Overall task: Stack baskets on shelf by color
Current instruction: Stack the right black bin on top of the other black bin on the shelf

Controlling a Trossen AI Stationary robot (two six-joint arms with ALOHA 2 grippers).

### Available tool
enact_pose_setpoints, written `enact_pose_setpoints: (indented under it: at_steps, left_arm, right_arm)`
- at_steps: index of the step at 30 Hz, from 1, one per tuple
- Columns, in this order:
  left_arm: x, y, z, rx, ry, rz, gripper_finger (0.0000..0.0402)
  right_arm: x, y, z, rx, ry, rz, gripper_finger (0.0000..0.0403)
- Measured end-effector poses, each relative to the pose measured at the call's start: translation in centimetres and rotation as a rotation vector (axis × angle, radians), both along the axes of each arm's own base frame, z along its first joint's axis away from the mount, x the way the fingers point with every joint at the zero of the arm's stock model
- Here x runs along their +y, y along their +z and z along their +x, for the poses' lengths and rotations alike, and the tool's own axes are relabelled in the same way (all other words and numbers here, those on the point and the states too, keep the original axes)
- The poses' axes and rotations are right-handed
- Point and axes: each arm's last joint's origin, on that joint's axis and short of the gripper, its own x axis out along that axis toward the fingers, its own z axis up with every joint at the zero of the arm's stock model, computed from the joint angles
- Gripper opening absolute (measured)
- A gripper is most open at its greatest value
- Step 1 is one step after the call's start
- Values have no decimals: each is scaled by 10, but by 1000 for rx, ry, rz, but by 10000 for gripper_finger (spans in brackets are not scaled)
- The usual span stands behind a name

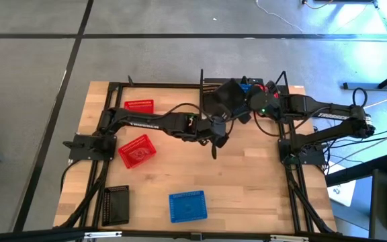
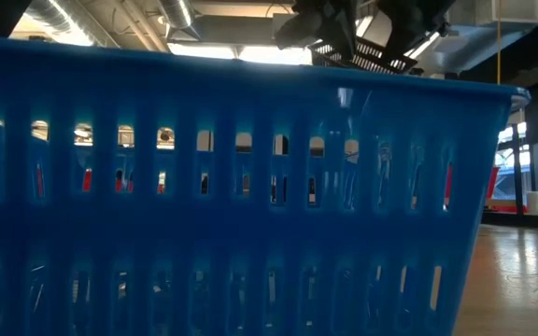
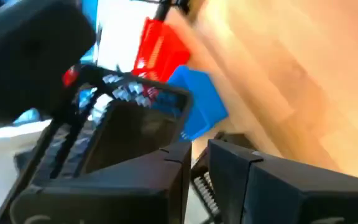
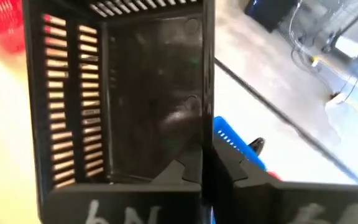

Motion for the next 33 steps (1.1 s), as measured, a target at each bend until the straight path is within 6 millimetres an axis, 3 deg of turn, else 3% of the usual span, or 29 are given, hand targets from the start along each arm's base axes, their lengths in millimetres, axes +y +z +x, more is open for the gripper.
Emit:
enact_pose_setpoints:
  at_steps: [11, 18, 24, 33]
  left_arm:
    - [-12, 62, -44, -250, 197, -21, 47]
    - [-16, 90, -70, -384, 360, 34, 47]
    - [-23, 98, -81, -400, 415, 86, 47]
    - [-31, 99, -89, -370, 418, 120, 47]
  right_arm:
    - [-19, -1, -3, -103, -131, 100, 0]
    - [-45, -1, 1, -288, -282, 199, 0]
    - [-70, -20, 12, -315, -383, 355, 2]
    - [-109, -60, 36, -281, -394, 628, 7]
